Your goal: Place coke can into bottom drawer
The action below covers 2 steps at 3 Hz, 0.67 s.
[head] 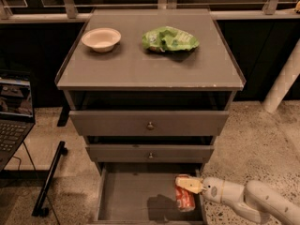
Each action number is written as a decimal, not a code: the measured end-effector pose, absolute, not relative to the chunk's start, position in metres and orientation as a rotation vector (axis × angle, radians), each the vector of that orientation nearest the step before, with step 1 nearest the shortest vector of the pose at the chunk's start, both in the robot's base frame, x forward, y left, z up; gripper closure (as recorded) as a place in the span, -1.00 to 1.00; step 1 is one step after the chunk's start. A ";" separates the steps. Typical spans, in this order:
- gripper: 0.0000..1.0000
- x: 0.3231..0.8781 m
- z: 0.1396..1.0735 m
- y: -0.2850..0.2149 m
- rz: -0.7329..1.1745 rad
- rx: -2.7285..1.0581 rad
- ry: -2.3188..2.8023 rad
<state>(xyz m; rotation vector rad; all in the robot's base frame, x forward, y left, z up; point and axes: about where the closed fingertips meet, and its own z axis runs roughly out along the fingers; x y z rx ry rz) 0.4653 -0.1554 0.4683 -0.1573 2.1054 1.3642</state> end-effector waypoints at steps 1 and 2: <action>1.00 0.478 0.413 -0.132 1.350 -0.127 2.182; 1.00 0.478 0.413 -0.132 1.350 -0.127 2.182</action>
Offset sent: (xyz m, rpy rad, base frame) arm 0.0109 0.0175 -0.0462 -0.0297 0.0538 -0.0038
